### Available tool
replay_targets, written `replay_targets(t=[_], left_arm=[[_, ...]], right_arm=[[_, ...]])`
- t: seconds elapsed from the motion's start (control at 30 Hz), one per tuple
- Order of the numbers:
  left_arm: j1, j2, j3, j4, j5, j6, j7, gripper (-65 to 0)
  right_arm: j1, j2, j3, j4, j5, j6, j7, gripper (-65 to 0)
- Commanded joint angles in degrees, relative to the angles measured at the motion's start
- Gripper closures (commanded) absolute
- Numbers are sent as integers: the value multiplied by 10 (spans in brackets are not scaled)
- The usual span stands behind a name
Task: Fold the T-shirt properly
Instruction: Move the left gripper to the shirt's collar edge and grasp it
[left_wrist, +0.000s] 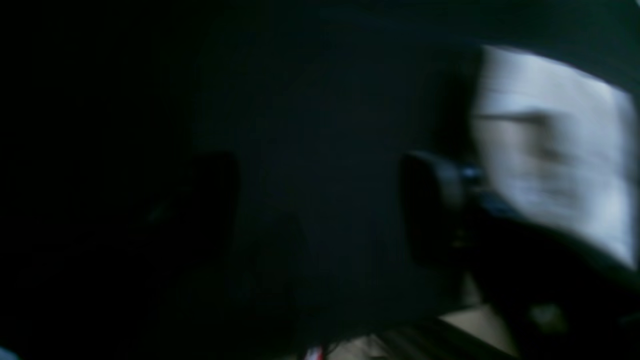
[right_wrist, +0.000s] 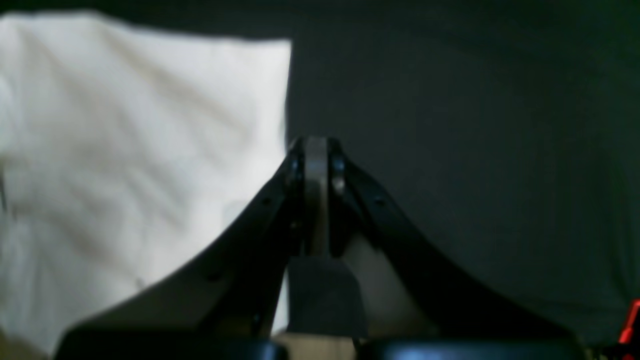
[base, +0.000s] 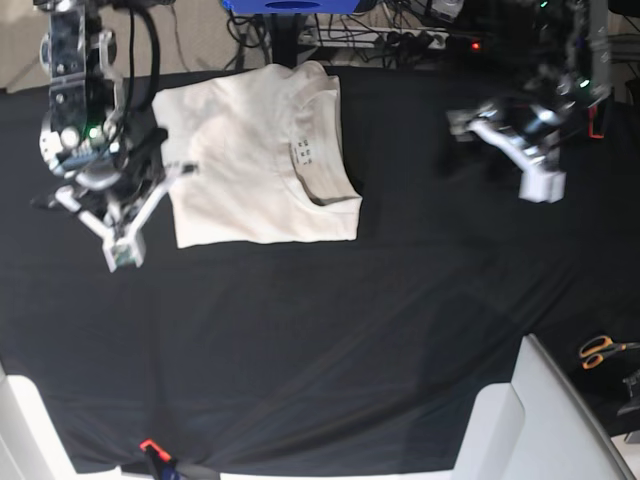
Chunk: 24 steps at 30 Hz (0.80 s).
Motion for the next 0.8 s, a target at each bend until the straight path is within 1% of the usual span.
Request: replay_targets(t=[0.0,0.03,0.1,0.13,0.17,0.2,0.33,0.53,0.67,0.77], left_arm=[[-3,-7,14,2,-5,-30,-9,-650],[-10,-6,31,-3,-5,-57,-9,-650],[-21,-4,59,-18,-5,-123,-9,-650],[-29,0,72,-28,-6,-159,-9,-650],[-35,8,78,-37,-6,-188,-9,-650],[-40,16,80,-48,-6,-195,-8,-650],[-69,46,80,-122,-6,-195,18,-650],[-124,79,87,-236,-2,-195,19,-650],[-145,99,93,-261,-1,-195,20,-650],[-161,103,133,-273,-1,-195,20,-650]], right_arm=[[1,11,3,10,-7,-3,15,-2],[-3,13,5,9,-7,-3,14,-2],[-7,13,5,2,-7,-3,14,-2],[-9,13,6,-5,-7,-3,14,-2],[-10,13,6,-13,-7,-3,15,-2],[-10,13,5,-21,-7,-3,15,-2],[-12,13,1,-45,-7,-3,15,-2],[-19,13,1,-44,-7,-3,16,-2],[-19,13,1,-44,-7,-3,16,-2],[-19,13,1,-44,-7,-3,16,-2]])
